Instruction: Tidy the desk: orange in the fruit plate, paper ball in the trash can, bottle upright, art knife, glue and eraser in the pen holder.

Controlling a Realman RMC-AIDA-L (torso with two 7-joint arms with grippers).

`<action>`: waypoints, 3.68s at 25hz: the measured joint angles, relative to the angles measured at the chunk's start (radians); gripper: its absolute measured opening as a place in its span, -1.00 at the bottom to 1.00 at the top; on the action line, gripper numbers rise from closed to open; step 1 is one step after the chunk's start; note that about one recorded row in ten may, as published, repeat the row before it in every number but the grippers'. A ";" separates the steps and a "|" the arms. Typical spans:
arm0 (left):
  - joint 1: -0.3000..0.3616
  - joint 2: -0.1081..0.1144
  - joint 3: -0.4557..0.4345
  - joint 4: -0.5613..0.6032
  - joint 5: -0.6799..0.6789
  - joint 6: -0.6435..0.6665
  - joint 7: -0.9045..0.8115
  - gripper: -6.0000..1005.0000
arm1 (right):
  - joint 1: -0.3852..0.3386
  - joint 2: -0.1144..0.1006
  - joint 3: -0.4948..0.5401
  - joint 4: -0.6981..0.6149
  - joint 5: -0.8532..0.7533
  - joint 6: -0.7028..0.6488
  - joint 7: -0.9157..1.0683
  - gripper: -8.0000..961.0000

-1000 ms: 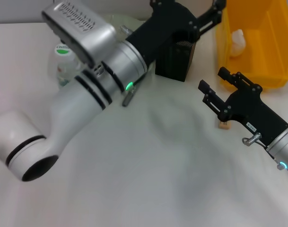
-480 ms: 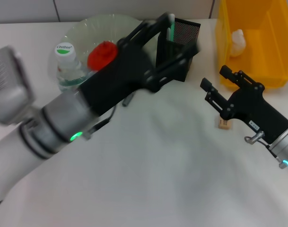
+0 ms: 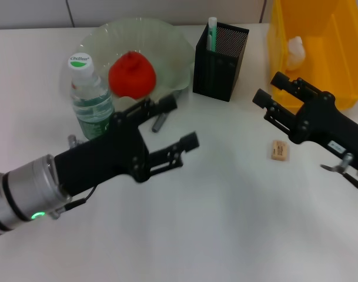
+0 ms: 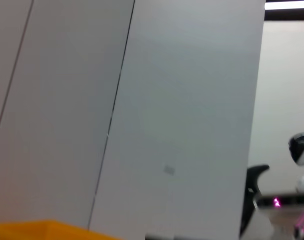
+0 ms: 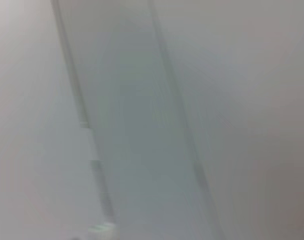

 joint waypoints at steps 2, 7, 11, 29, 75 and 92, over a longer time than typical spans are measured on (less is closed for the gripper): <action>-0.004 0.007 0.041 0.031 0.000 0.004 -0.020 0.61 | 0.003 -0.001 0.000 -0.093 -0.059 -0.071 0.122 0.25; -0.012 0.006 0.082 0.091 0.001 0.005 -0.035 0.61 | 0.016 -0.010 -0.014 -0.392 -0.155 -0.225 0.442 0.25; -0.016 0.000 0.082 0.111 0.002 0.003 -0.031 0.61 | 0.036 -0.042 -0.105 -0.615 -0.192 -0.261 0.710 0.25; -0.018 -0.031 0.056 0.116 -0.006 -0.057 0.013 0.61 | 0.285 -0.076 -0.486 -1.045 -0.749 -0.248 1.148 0.25; -0.016 -0.038 0.021 0.103 -0.006 -0.081 0.012 0.62 | 0.285 0.001 -0.830 -0.816 -0.899 0.213 1.060 0.22; -0.016 -0.038 0.016 0.103 -0.006 -0.081 0.012 0.62 | 0.291 -0.001 -0.813 -0.844 -0.862 0.199 1.090 -0.17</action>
